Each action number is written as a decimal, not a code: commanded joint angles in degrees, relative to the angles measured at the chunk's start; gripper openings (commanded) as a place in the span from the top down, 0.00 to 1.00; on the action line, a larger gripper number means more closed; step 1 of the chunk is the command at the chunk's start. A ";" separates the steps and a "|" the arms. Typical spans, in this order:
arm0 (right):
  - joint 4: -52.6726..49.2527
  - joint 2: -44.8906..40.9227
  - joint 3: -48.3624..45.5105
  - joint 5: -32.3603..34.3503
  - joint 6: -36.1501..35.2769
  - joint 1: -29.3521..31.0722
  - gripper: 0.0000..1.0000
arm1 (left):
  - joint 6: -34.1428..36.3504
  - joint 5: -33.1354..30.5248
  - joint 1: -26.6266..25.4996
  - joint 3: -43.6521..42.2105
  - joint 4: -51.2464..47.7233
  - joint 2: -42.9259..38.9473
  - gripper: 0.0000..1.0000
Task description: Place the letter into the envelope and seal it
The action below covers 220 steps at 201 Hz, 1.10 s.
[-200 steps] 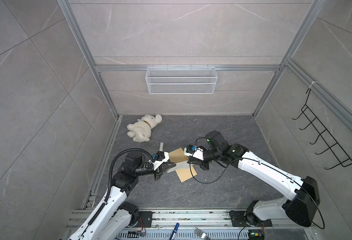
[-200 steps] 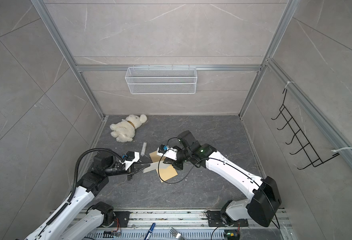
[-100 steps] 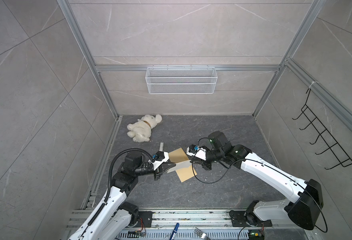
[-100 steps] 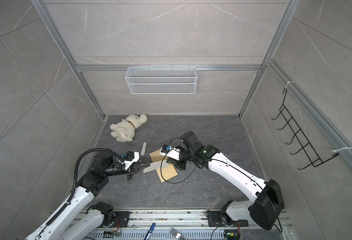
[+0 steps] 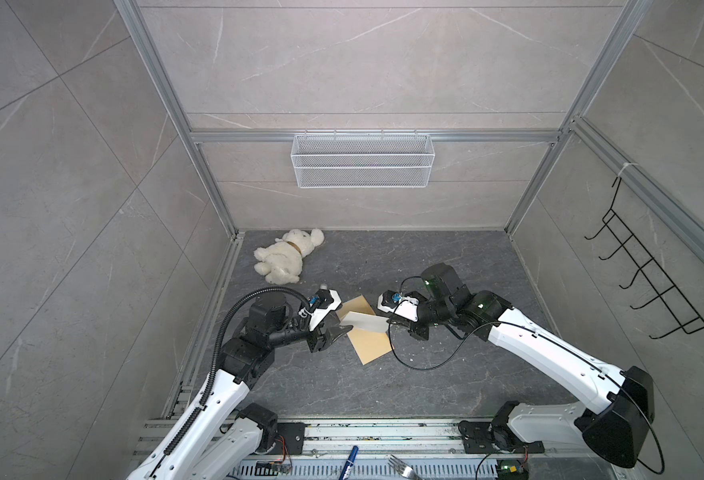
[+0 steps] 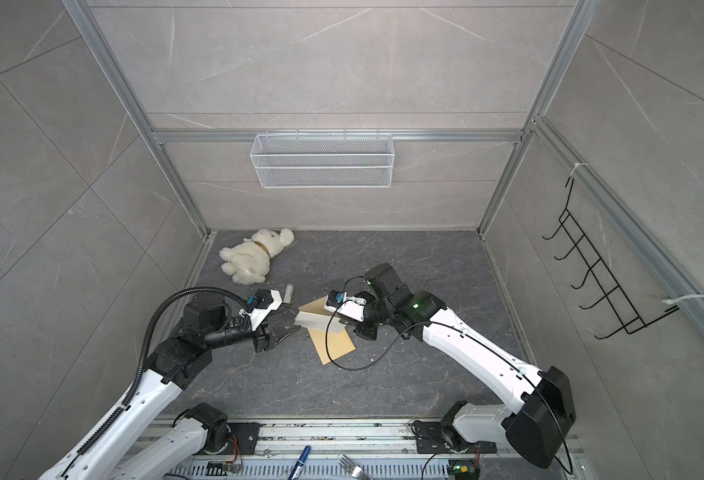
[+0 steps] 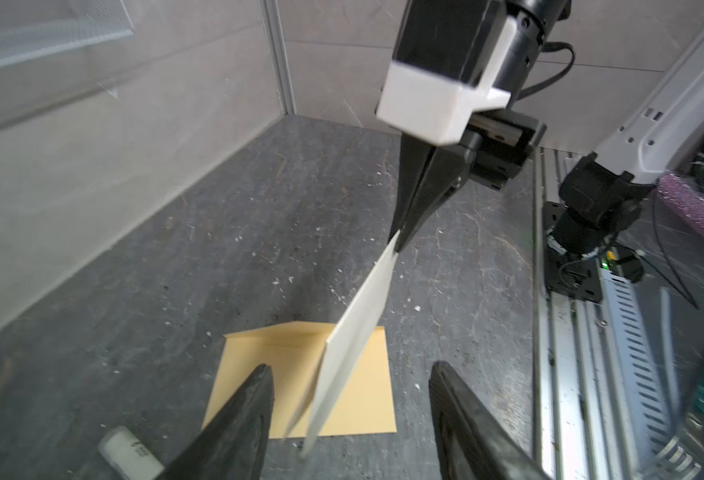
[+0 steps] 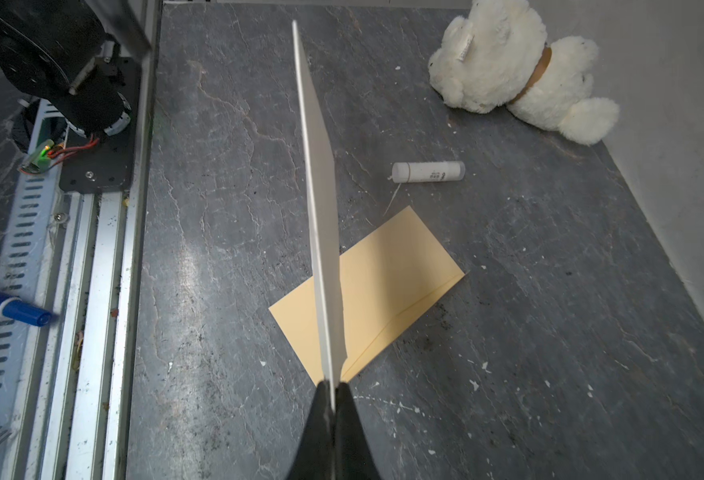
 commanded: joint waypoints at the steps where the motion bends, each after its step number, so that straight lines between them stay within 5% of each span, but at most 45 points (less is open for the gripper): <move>1: -3.80 -0.74 0.03 2.72 -1.95 0.59 1.00 | 6.13 -6.67 -2.26 3.46 -6.79 0.28 0.32; 33: -3.92 -0.53 0.17 3.45 -2.46 1.72 1.00 | 14.11 0.80 -3.22 6.39 -9.39 4.02 0.26; 119: -3.44 -1.35 -0.26 4.18 -1.46 4.70 1.00 | 21.79 2.98 -6.16 16.29 -20.47 17.70 0.35; 194: -1.78 -2.58 -1.46 4.21 -0.25 4.94 1.00 | 17.24 3.69 -7.09 14.41 -17.64 20.38 0.63; 220: -0.49 -2.99 -2.07 4.20 0.59 4.95 0.97 | 12.54 3.57 -7.10 11.33 -11.27 19.86 0.87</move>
